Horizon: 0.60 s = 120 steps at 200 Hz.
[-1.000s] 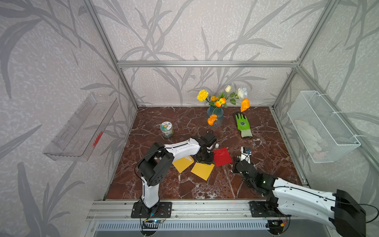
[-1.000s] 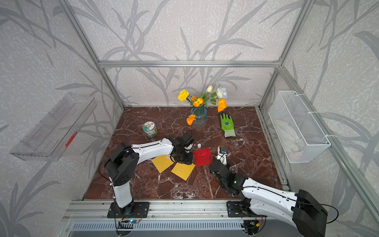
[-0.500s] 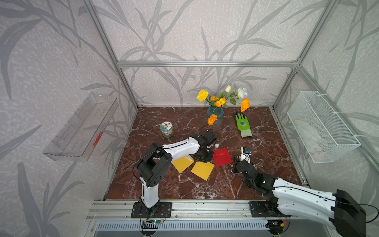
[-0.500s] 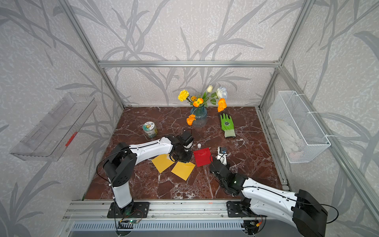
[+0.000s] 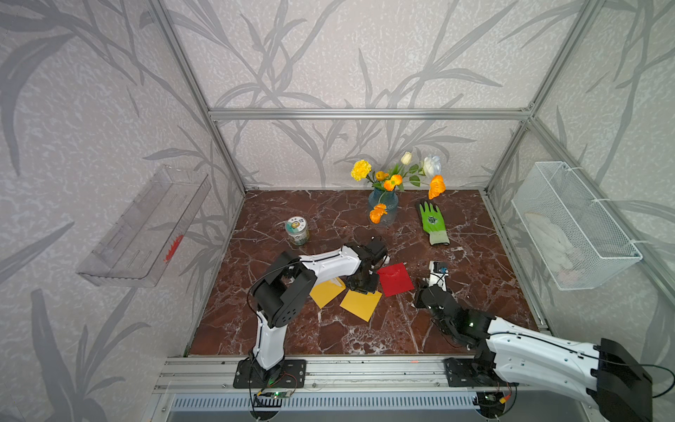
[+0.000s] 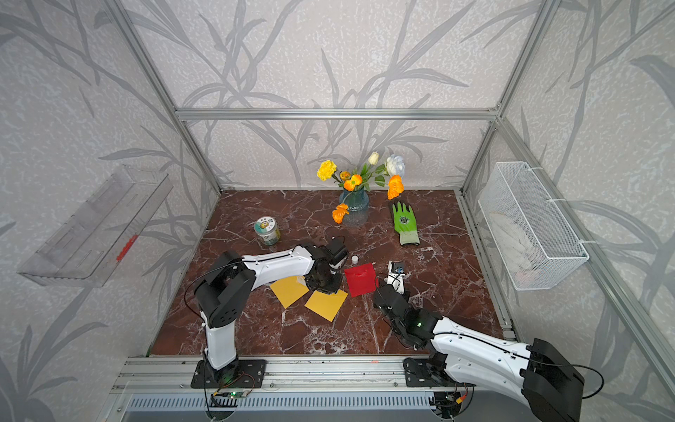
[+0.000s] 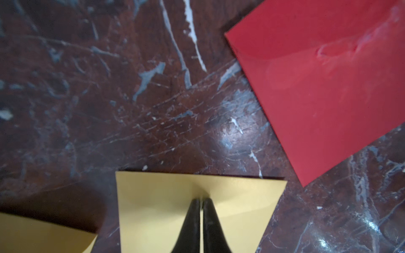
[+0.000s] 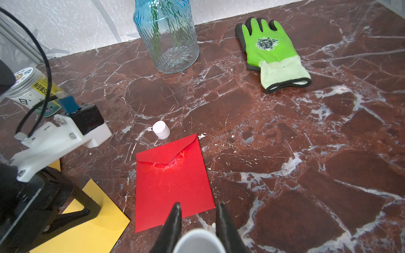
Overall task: Seal the envelope with a glue stick
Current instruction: Seal the envelope at the center of the board.
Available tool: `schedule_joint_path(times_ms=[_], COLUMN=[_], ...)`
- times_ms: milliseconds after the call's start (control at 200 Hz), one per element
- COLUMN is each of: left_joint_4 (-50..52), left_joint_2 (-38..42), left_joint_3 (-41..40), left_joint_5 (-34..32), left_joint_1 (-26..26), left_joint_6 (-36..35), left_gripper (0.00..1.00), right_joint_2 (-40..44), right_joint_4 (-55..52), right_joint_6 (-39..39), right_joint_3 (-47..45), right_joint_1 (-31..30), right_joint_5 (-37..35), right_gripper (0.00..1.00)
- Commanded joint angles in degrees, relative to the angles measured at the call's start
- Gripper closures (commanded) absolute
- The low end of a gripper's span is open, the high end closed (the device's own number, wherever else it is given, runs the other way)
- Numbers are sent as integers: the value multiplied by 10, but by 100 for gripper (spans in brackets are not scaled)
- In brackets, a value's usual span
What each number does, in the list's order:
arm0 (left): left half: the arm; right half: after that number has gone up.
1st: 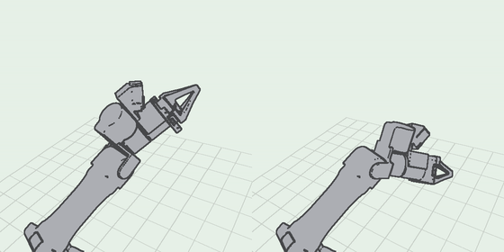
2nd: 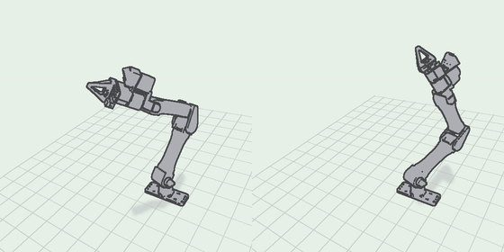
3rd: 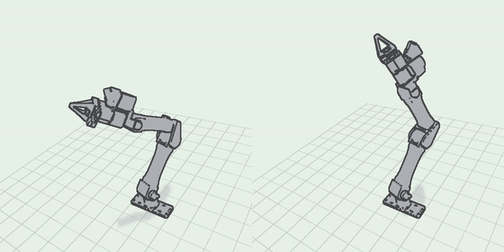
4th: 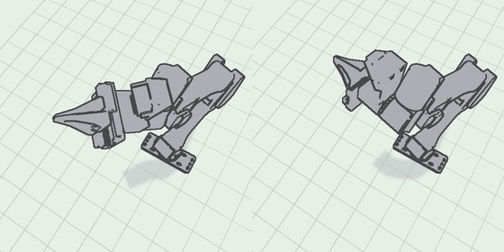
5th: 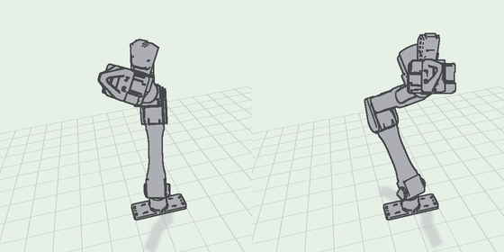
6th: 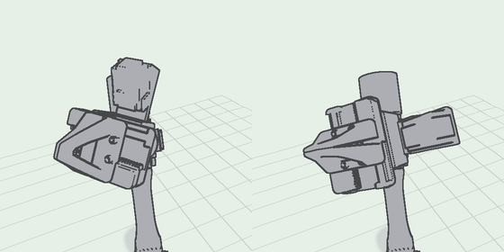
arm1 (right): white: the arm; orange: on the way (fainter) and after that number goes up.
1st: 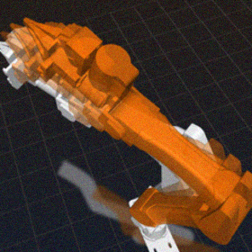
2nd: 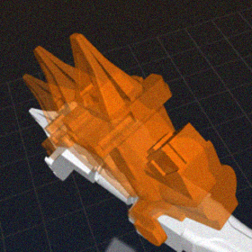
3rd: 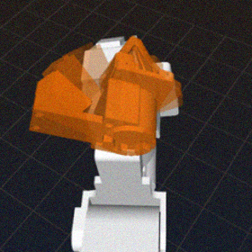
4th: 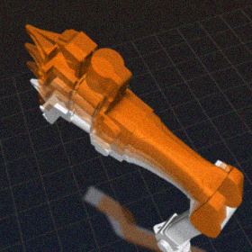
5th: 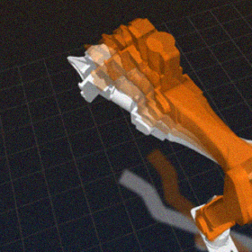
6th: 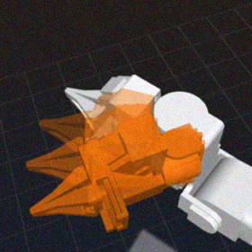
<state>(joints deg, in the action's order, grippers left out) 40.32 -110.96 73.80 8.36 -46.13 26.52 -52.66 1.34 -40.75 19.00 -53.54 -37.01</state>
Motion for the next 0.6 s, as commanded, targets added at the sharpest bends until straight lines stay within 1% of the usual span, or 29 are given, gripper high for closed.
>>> schedule_joint_path(times_ms=[0,210,375,455,595], left_joint_4=[11,35,44,39,21], left_joint_2=[-37,-79,-106,-123,-145], left_joint_3=[-12,-23,-24,-23,-27], left_joint_5=[-19,-66,-80,-66,-22], left_joint_1=[-7,-30,-50,-53,-53], left_joint_6=[-7,-9,-6,-9,-13], left_gripper=[91,91,92,92,91], right_joint_2=[9,15,16,18,25], right_joint_4=[-7,-9,-5,-6,-9], right_joint_6=[-7,-8,-10,-10,-6], right_joint_3=[-3,-6,-10,-10,-10], right_joint_1=[2,2,2,2,2], right_joint_5=[-8,-11,-16,-16,-16], right_gripper=[100,100,100,100,100])
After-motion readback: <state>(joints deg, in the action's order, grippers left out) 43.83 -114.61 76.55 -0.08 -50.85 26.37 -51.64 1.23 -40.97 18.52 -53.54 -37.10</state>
